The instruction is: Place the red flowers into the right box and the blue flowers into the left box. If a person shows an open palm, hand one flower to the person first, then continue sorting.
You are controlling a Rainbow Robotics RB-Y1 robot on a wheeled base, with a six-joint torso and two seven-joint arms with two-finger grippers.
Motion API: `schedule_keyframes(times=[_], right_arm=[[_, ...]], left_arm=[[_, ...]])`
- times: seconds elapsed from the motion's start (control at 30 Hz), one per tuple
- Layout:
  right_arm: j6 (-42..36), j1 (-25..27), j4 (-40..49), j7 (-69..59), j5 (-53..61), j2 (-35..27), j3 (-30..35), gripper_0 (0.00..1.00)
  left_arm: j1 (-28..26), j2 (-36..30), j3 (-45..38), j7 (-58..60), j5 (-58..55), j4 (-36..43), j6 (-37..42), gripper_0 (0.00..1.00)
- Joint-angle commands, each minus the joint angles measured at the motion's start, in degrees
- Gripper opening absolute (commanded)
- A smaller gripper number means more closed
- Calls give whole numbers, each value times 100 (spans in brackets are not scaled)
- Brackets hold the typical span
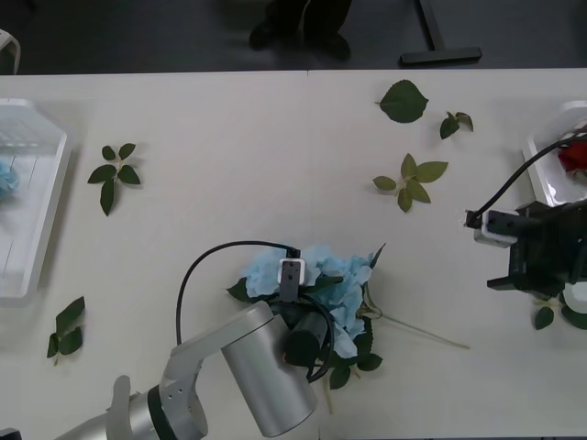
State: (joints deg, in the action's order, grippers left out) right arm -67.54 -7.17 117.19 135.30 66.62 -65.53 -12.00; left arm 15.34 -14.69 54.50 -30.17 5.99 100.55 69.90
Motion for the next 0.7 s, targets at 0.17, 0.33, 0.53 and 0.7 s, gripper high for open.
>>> schedule_keyframes(times=[0.17, 0.33, 0.53, 0.7], right_arm=[[680, 172, 577, -1603, -897, -39, -1059, 83], [1146, 163, 630, -2526, -1521, -13, -1718, 84], [1199, 93, 850, -3704, -2786, 172, -2421, 83], [1093, 5, 859, -4257, -3270, 471, -2685, 83]], left_arm=[[215, 142, 254, 82, 253, 34, -108, 89], [233, 81, 263, 38, 271, 34, -108, 21], [233, -7, 263, 3, 350, 34, -117, 0], [242, -69, 263, 3, 517, 43, -117, 0]])
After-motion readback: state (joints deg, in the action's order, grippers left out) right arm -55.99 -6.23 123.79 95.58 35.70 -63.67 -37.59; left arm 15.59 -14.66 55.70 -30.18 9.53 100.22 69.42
